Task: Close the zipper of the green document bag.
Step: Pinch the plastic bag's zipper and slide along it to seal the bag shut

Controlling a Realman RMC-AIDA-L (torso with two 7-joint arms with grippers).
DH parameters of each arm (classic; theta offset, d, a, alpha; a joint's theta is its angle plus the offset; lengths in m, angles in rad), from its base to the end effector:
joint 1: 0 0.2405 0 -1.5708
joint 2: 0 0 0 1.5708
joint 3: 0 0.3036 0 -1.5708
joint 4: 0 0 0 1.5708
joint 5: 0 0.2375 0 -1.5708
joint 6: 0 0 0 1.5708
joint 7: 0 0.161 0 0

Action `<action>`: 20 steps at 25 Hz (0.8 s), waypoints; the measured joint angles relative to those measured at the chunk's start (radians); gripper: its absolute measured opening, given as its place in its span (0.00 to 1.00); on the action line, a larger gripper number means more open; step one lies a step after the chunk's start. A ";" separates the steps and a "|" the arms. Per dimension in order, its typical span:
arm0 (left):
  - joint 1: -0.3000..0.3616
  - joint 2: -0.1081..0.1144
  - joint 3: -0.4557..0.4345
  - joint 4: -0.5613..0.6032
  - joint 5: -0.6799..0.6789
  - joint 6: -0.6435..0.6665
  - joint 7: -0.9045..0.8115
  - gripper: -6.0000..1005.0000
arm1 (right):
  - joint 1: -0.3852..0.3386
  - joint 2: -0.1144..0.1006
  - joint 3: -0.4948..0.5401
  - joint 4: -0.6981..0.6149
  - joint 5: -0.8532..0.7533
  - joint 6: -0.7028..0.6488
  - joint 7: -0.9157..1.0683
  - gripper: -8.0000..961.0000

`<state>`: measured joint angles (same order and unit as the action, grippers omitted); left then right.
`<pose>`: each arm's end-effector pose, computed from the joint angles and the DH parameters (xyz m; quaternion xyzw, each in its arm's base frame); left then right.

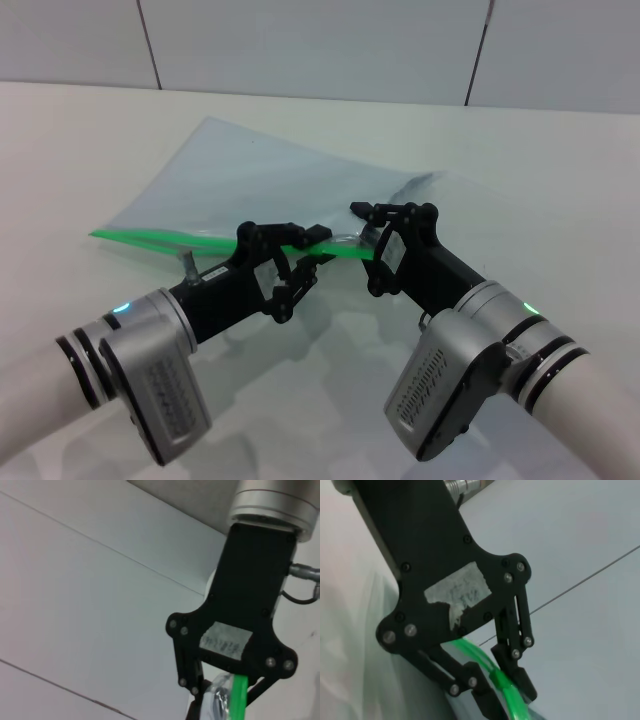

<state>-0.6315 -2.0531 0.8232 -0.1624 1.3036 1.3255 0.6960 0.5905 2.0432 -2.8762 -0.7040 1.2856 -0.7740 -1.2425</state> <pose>-0.3160 0.3543 -0.1303 -0.8311 0.3378 -0.1084 0.4283 0.2320 0.3607 -0.2023 -0.8489 -0.2438 0.0412 0.4672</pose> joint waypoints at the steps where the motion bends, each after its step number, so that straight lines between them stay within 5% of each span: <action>1: 0.000 0.000 -0.001 -0.006 0.000 0.000 0.016 0.21 | 0.000 0.000 0.000 0.000 0.000 0.000 0.000 0.08; 20: 0.015 0.000 -0.052 -0.044 0.002 0.050 0.108 0.16 | -0.003 0.000 0.002 0.004 0.009 0.000 0.000 0.08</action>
<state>-0.6162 -2.0529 0.7716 -0.2063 1.3055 1.3759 0.8037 0.5874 2.0433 -2.8739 -0.6995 1.2945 -0.7741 -1.2427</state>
